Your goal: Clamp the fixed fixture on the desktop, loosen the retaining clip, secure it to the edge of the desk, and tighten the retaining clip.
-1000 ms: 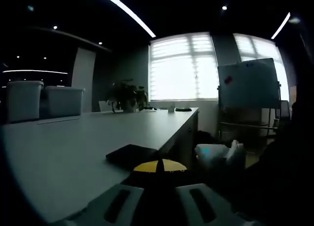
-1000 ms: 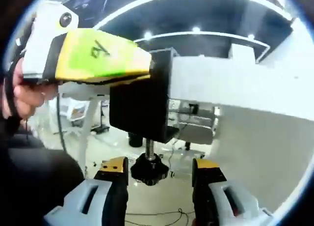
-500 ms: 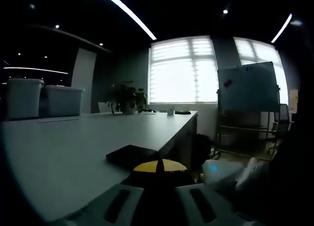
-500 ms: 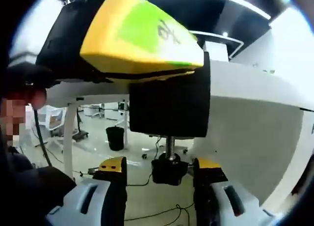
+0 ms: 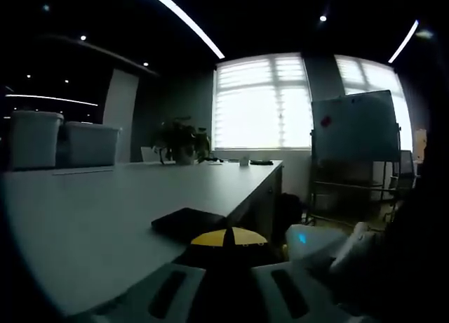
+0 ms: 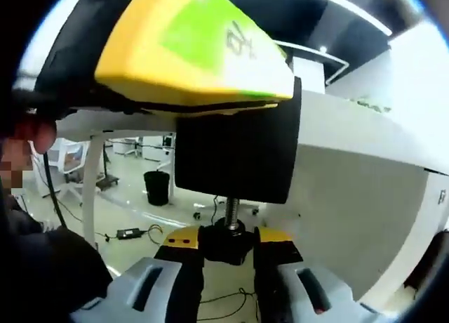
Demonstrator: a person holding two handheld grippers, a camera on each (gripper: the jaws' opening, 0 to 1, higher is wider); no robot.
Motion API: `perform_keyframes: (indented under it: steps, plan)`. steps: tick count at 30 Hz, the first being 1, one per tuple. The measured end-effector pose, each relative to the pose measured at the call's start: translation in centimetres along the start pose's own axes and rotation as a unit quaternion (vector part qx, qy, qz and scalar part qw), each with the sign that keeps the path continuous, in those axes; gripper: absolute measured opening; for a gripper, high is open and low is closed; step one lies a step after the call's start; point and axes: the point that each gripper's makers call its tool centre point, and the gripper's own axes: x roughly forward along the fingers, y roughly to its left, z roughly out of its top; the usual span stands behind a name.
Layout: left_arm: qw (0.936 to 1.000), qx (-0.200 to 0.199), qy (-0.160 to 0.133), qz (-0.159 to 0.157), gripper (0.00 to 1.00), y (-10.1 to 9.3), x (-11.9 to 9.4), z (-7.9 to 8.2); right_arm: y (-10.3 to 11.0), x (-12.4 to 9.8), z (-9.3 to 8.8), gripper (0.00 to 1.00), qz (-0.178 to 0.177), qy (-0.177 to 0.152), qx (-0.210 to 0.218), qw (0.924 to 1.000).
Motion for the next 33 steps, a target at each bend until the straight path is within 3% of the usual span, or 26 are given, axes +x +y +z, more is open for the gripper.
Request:
perform_keyframes:
  steps: [3,5,7,9,12,15,18,27,33]
  plan:
    - [1.0000,0.000,0.000,0.001,0.01,0.1,0.0,0.0,0.4,0.0,0.0,0.24,0.056,-0.004,-0.011,0.9984]
    - [1.0000,0.000,0.001,0.002,0.01,0.1,0.0,0.0,0.7,0.0,-0.1,0.24,0.085,-0.002,0.006,0.9963]
    - [1.0000,0.001,0.000,0.003,0.01,0.2,0.1,0.0,1.0,0.0,0.1,0.24,0.114,-0.005,-0.037,0.9927]
    - [1.0000,0.004,0.002,0.002,0.01,0.2,0.1,0.0,1.2,0.0,0.0,0.25,0.147,0.002,-0.027,0.9887]
    - [0.9999,0.011,0.002,0.000,0.01,0.0,0.1,0.0,1.5,0.0,0.1,0.25,0.182,-0.009,-0.057,0.9816]
    - [0.9999,0.014,0.002,-0.003,0.01,0.1,0.1,-0.1,2.1,0.0,0.1,0.25,0.230,-0.008,-0.014,0.9731]
    - [0.9998,0.019,0.003,-0.005,0.01,0.0,0.1,-0.1,2.0,0.2,0.2,0.25,0.232,-0.022,-0.046,0.9713]
    - [0.9998,0.019,0.008,0.005,0.01,0.0,0.1,-0.4,1.9,0.2,0.2,0.30,0.228,-0.019,-0.062,0.9715]
    - [0.9999,0.015,0.002,0.007,0.15,-0.9,-0.7,0.1,0.4,-0.8,0.0,0.34,0.216,0.011,-0.039,0.9757]
